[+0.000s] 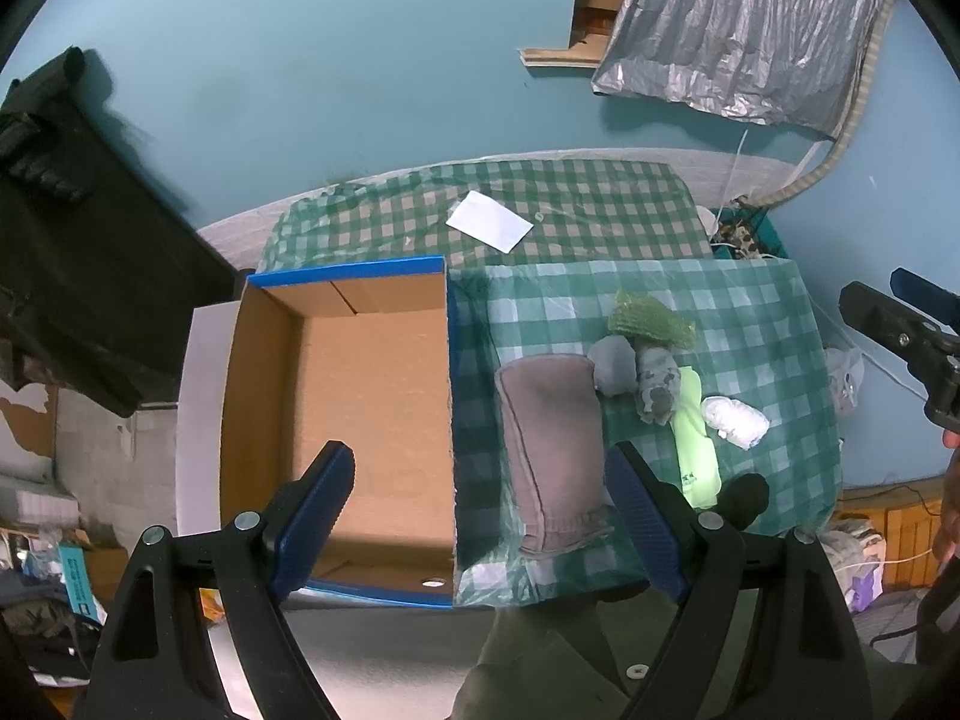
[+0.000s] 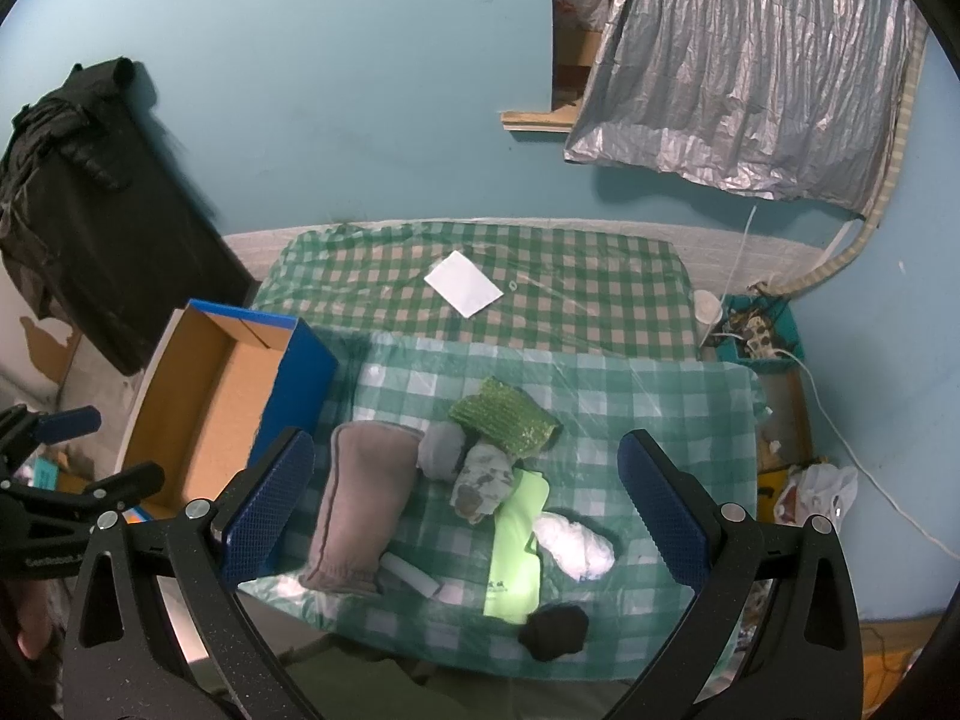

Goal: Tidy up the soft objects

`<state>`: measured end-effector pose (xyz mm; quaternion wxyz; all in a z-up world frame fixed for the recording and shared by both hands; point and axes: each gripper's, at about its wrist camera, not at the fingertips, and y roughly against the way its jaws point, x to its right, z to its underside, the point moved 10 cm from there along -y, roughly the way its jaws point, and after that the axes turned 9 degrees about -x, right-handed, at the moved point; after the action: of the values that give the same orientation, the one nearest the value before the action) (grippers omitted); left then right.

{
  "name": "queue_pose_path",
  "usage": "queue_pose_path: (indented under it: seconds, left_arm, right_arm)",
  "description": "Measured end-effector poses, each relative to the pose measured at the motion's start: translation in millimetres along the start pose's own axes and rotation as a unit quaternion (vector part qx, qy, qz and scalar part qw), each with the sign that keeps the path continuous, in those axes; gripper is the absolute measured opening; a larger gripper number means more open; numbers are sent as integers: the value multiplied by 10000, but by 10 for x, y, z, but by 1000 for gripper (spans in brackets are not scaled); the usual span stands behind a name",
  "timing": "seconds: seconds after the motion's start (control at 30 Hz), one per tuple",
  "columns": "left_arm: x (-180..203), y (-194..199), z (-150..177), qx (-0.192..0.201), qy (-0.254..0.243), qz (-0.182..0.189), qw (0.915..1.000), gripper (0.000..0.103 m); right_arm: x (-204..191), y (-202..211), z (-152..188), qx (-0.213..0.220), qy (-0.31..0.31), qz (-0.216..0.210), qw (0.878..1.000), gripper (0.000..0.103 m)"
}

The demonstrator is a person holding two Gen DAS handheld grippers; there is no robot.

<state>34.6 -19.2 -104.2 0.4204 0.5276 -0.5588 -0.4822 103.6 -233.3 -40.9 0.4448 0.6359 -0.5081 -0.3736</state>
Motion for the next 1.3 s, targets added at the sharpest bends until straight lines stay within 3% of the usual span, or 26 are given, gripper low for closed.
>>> queue_pose_path:
  seconds: [1.3]
  left_arm:
    - [228, -229, -26, -318, -320, 38, 9990, 87]
  right_arm:
    - [241, 60, 159, -317, -253, 142, 9991, 101]
